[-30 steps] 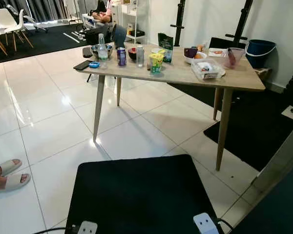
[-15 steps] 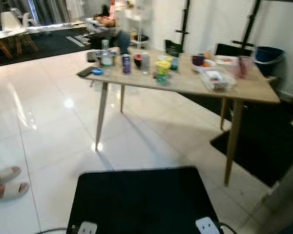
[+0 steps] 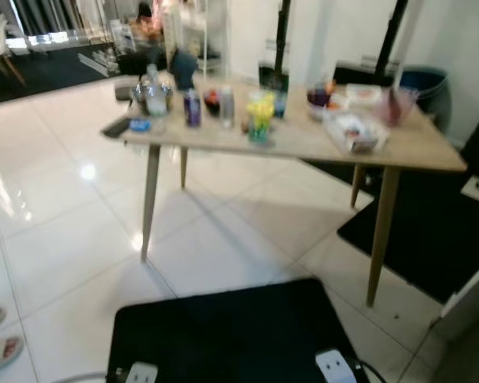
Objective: Restocking fridge
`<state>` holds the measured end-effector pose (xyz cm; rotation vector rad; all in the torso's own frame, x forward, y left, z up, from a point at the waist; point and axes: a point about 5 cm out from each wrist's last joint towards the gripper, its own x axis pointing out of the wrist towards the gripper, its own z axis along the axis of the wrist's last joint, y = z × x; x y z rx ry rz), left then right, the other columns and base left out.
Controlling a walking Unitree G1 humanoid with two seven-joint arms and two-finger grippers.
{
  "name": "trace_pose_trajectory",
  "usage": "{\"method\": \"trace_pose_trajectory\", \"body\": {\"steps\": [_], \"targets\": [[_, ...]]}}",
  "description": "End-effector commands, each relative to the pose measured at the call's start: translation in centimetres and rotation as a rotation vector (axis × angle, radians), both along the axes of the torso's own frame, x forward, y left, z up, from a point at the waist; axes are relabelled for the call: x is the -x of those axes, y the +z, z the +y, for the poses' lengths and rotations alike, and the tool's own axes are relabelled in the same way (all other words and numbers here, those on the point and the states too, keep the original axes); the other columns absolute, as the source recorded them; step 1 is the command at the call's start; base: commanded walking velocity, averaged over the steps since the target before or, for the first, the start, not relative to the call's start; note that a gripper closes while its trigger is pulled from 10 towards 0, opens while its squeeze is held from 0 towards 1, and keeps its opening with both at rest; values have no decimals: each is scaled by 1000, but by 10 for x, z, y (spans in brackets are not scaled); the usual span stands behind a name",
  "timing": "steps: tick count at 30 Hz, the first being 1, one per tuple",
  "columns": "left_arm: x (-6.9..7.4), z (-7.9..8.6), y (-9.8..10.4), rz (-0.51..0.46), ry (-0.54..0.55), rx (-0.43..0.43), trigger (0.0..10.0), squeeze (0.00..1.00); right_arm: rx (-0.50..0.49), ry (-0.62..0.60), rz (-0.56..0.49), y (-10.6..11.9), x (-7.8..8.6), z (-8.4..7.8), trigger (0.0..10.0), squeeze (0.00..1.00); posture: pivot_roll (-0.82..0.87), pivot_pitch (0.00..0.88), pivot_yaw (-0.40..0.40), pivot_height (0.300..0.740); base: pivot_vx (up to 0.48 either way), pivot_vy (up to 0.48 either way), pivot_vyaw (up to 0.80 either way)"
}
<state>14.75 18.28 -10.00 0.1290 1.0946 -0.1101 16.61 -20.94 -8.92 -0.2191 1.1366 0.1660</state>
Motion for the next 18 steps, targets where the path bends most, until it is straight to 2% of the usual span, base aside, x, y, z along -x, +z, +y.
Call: {"method": "trace_pose_trajectory", "body": {"steps": [1, 12, 18], "targets": [[7, 1, -3, 27, -11, -6, 10000, 0, -9, -5, 6, -2, 3, 4, 10000, 0, -24, 0, -1, 740, 322, 0, -788], [8, 1, -3, 28, -10, -5, 10000, 0, -24, -10, 1, -2, 2, 6, 10000, 0, -23, 0, 0, 740, 334, 0, -794], [8, 1, -3, 28, -10, -4, 10000, 0, -25, -10, 2, -2, 2, 6, 10000, 0, -23, 0, 1, 740, 428, 0, -800]]}}
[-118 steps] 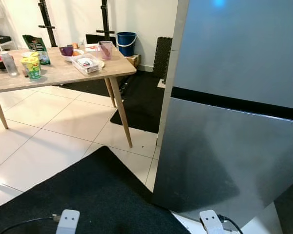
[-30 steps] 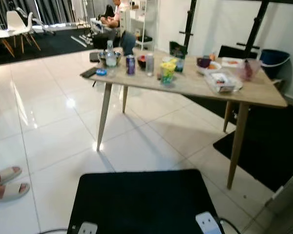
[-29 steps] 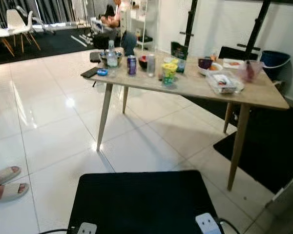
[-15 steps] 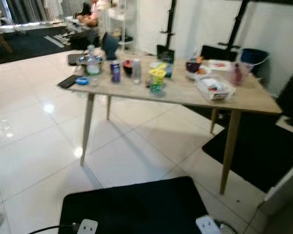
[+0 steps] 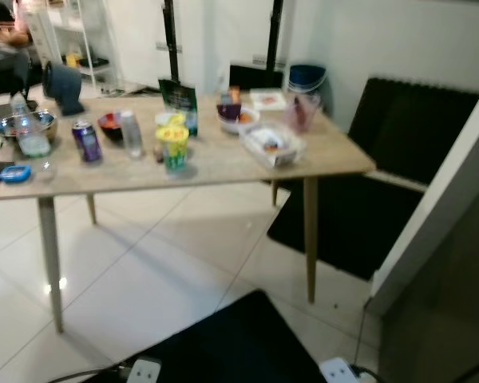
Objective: Restocking fridge
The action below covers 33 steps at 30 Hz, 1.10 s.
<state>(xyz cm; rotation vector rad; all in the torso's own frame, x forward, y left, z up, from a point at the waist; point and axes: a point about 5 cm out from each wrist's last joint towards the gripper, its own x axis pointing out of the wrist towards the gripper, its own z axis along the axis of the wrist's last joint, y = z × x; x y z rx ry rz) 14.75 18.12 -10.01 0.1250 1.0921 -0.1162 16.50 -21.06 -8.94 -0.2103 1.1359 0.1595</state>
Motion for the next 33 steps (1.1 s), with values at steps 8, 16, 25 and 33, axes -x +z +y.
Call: {"method": "trace_pose_trajectory", "body": {"steps": [8, 16, 25, 33], "targets": [[8, 2, -3, 29, -8, -13, 10000, 0, -19, 2, -5, -1, 1, 7, 10000, 0, -24, 0, -1, 740, 413, 0, -600], [8, 3, -3, 29, 5, -16, 10000, 0, -56, 1, -27, 0, -2, 11, 10000, 0, -24, 0, 0, 740, 278, 0, 0], [8, 4, -3, 30, 10, -18, 10000, 0, -75, 49, -16, -1, -1, 14, 10000, 0, -25, 0, 0, 740, 0, 0, 424], [9, 4, -3, 30, 9, -18, 10000, 0, -69, 34, -18, -1, 0, 13, 10000, 0, -25, 0, -1, 740, 0, 0, 769]]}}
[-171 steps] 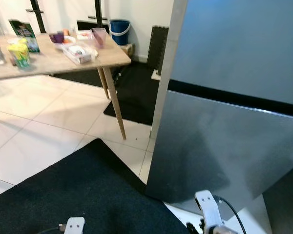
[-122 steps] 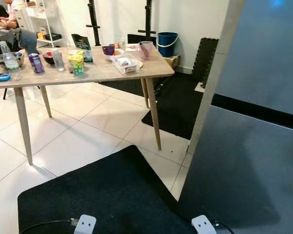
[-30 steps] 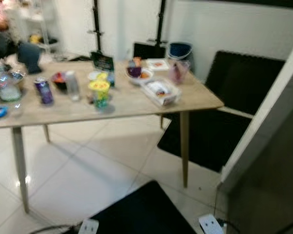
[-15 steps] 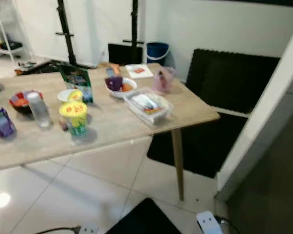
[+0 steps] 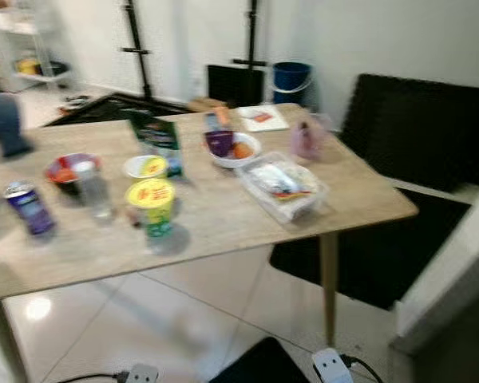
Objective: Restocking fridge
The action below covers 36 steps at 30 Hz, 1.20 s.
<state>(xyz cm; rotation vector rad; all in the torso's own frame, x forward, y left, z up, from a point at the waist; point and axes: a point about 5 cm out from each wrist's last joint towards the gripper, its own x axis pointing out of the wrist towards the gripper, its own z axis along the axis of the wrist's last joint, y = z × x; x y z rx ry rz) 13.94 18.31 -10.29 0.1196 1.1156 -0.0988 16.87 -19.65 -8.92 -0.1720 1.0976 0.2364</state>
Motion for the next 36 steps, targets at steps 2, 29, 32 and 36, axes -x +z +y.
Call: {"method": "trace_pose_trajectory", "body": {"steps": [2, 29, 32, 36], "targets": [[1, 2, 0, 8, -9, -12, 10000, 0, 8, -12, 9, -2, 4, -1, 10000, 0, -25, 0, -1, 740, 0, 0, 0], [4, 6, -1, 19, 14, -35, 10000, 0, -10, -2, 27, -4, 11, 1, 10000, 0, -23, 0, 2, 740, 0, 0, 609], [4, 6, -1, 19, 16, -36, 10000, 0, -10, -1, 28, -5, 11, 1, 10000, 0, -23, 0, 3, 740, 0, 0, 140], [5, 7, -1, 21, 23, -38, 10000, 0, -2, -2, 33, -5, 12, 1, 10000, 0, -23, 0, 3, 740, 0, 0, 0]]}}
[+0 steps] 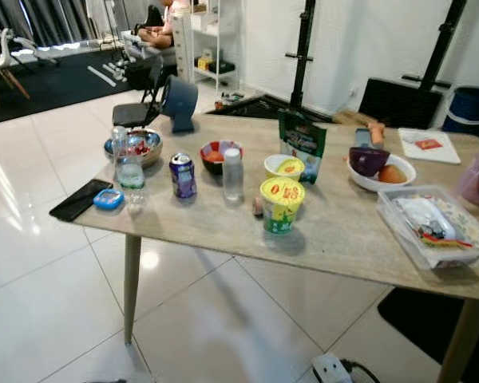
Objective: Restocking fridge
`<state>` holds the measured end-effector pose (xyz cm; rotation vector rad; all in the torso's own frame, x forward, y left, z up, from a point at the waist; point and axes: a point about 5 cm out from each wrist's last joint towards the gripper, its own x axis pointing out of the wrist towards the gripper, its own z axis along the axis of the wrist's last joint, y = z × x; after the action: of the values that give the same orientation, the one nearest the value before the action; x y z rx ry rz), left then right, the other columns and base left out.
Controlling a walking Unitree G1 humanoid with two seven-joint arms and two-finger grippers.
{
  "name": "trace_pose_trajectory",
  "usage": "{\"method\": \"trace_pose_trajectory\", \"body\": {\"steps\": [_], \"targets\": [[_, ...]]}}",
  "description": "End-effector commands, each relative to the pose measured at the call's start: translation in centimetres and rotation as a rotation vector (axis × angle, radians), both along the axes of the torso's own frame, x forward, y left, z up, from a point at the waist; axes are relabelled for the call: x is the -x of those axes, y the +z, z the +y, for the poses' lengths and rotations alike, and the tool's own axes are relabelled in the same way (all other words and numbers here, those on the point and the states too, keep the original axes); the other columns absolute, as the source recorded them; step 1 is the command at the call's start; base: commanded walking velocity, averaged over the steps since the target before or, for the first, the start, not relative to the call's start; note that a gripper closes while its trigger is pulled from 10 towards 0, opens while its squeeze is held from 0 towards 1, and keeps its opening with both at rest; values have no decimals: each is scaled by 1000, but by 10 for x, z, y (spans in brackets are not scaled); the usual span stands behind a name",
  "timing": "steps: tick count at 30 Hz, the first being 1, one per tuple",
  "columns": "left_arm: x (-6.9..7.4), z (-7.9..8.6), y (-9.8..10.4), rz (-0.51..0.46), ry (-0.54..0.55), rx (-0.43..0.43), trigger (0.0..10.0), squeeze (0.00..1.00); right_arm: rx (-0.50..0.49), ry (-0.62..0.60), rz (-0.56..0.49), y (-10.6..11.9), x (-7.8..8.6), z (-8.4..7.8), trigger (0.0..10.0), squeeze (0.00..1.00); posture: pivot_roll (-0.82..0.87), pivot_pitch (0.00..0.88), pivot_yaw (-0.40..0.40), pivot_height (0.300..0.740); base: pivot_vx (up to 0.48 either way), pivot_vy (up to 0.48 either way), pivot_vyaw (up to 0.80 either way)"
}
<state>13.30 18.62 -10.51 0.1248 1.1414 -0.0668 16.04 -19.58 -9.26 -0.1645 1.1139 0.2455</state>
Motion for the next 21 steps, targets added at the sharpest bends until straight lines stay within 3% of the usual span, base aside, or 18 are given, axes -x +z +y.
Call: {"method": "trace_pose_trajectory", "body": {"steps": [1, 10, 11, 13, 16, 19, 21], "targets": [[-1, 5, 1, -2, 5, -18, 10000, 0, 8, -9, 15, -2, 3, 0, 10000, 0, -23, 0, 3, 740, 0, 0, 0], [2, 21, 2, -13, 137, -45, 10000, 0, 5, -16, 11, -1, 1, 1, 10000, 0, -21, 0, 5, 740, 0, 0, 0], [4, 34, 4, -24, 235, -71, 10000, 0, 5, -17, 10, -1, 1, 1, 10000, 0, -19, 0, 2, 740, 0, 0, 0], [5, 40, 5, -28, 269, -87, 10000, 0, 5, -18, 10, -1, 1, 0, 10000, 0, -19, 0, 2, 740, 0, 0, 0], [12, 67, 9, -38, 403, -162, 10000, 0, 6, -18, 8, 0, 0, 0, 10000, 0, -19, 0, 5, 740, 0, 0, 0], [15, 75, 11, -42, 445, -189, 10000, 0, 7, -19, 7, 0, -1, 0, 10000, 0, -19, 0, 5, 740, 0, 0, 0], [19, 107, 22, -95, 618, -250, 10000, 0, 7, -19, 6, 0, -1, 0, 10000, 0, -19, 0, 6, 740, 0, 0, 0]]}}
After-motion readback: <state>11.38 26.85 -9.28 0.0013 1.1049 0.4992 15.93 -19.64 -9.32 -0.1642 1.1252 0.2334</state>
